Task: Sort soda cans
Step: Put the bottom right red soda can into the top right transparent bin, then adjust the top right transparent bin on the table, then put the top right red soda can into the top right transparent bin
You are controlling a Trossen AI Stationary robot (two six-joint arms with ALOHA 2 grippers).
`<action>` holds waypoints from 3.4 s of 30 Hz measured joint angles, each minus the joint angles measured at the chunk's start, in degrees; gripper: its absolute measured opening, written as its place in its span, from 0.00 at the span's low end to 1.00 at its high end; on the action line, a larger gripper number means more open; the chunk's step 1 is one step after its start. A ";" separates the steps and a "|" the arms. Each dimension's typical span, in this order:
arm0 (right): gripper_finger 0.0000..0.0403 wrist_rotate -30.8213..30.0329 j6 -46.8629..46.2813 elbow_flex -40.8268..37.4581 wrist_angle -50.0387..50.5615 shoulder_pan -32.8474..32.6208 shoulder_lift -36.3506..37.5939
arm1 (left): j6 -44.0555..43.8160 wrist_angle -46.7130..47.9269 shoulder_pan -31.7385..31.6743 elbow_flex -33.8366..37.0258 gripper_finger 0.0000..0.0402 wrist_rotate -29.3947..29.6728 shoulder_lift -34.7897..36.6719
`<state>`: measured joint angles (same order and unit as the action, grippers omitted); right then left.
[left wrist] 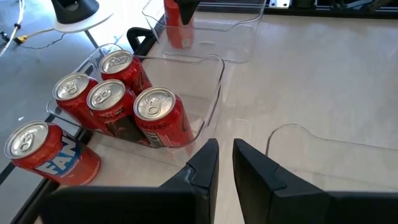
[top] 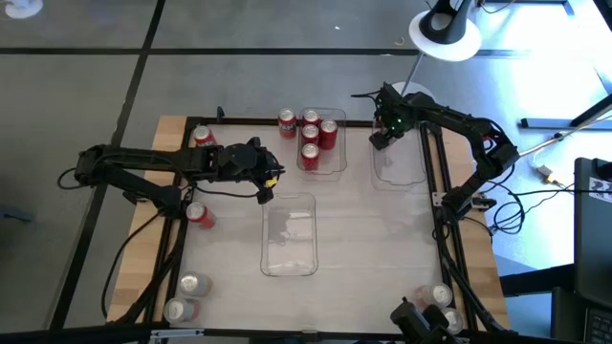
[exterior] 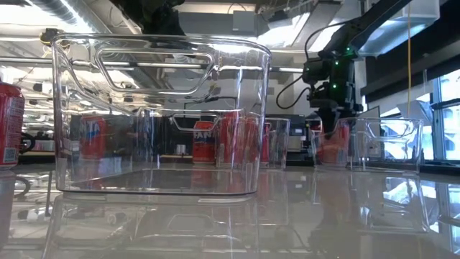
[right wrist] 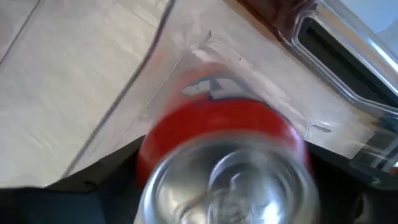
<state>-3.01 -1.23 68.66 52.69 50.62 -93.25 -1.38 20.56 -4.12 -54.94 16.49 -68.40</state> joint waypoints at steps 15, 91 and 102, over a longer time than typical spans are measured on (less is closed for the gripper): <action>0.97 -3.43 2.51 0.03 8.75 0.01 4.94 | -0.11 0.15 0.00 0.02 0.10 0.00 0.02; 0.97 0.89 -16.15 -15.33 -28.99 -15.79 5.95 | 2.06 -0.22 0.00 0.02 0.10 0.02 0.02; 0.97 -1.92 -14.10 -8.33 -18.89 -15.79 21.42 | 4.55 -0.61 -0.75 0.02 0.10 0.00 0.02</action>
<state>-4.93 -15.33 60.33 33.80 34.83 -71.84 3.17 19.95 -4.87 -54.92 16.49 -68.38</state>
